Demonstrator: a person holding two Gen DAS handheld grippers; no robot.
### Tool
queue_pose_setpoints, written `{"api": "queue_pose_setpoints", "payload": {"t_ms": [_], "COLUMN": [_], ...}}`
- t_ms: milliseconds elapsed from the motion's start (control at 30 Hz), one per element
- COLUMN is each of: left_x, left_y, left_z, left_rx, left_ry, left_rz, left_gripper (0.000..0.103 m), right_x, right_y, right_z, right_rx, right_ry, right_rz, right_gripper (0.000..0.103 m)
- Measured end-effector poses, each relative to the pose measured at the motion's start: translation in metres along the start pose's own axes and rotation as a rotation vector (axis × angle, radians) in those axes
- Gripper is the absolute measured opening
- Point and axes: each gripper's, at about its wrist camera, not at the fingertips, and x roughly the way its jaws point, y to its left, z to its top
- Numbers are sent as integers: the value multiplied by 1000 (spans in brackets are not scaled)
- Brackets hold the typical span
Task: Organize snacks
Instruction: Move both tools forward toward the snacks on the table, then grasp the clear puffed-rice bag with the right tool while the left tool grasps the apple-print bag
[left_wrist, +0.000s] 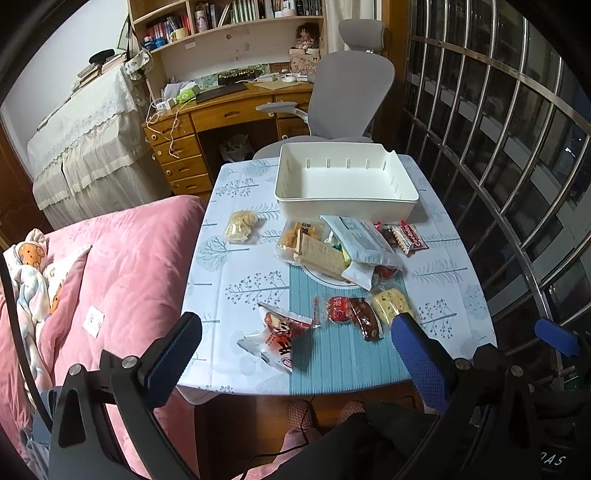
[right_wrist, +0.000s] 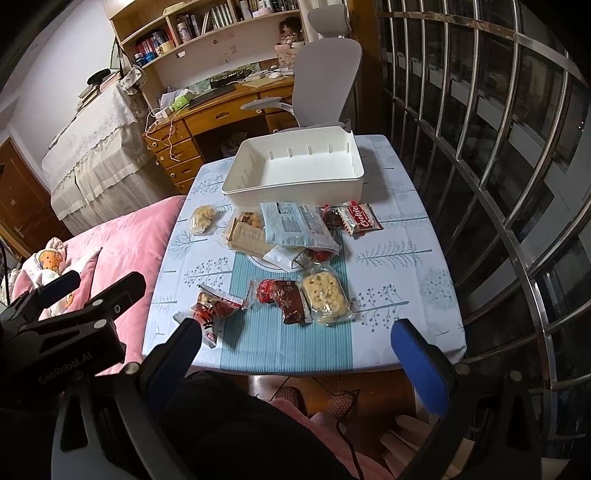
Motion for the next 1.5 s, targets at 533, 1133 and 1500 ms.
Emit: {"api": "queue_pose_setpoints", "payload": {"t_ms": [533,1133,1500], "left_x": [10,58,141], "left_y": [-21,6,34], "left_z": [10,-13,-25], "left_rx": [-36,-143,-153], "left_ry": [36,198,382], "left_rz": [64,74,5], "left_gripper": [102,102,102], "right_x": [10,79,146], "right_y": [-27,-51,-57], "right_z": [19,29,24], "right_rx": [-63,-116,-108], "right_ry": [30,150,309], "right_rz": [76,104,59], "right_gripper": [103,103,101]}}
